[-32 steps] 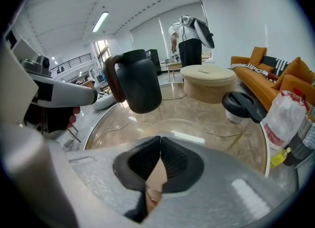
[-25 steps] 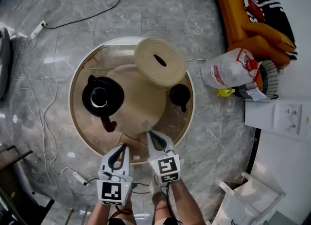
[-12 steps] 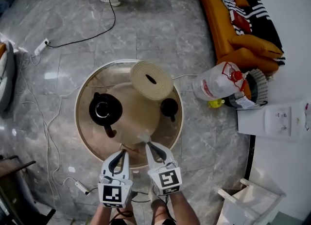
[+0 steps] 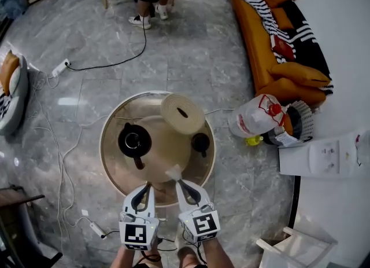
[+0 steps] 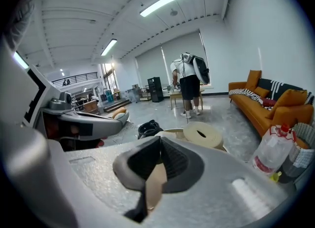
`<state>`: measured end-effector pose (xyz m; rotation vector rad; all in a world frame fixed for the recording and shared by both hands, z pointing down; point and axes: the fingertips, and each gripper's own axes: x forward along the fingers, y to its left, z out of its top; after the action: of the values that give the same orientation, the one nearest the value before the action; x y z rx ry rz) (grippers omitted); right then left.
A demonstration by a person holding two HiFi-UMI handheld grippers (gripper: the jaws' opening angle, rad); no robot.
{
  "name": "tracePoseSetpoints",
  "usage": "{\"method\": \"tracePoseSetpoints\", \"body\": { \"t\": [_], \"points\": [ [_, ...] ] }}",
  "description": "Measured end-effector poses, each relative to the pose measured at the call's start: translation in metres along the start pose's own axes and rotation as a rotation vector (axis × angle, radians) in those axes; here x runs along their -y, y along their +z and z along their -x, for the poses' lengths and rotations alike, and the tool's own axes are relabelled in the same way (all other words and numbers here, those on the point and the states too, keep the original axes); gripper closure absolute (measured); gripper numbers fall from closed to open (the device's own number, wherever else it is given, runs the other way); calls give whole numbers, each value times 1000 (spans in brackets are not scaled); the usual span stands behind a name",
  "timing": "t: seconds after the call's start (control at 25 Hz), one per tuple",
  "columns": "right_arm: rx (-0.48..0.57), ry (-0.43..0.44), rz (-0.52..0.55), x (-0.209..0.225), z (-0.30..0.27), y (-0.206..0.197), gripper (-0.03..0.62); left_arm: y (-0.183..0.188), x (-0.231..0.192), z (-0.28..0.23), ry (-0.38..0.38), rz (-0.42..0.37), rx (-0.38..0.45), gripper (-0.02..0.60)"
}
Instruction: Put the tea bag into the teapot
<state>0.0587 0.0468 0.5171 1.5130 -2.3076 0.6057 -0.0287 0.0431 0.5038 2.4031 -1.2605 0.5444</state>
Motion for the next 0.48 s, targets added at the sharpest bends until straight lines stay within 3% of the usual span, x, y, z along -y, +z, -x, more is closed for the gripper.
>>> {"method": "tracePoseSetpoints", "body": {
  "t": [0.48],
  "points": [
    [27, 58, 45, -26, -3, 34, 594, 22, -21, 28, 69, 47, 38, 563]
  ]
}}
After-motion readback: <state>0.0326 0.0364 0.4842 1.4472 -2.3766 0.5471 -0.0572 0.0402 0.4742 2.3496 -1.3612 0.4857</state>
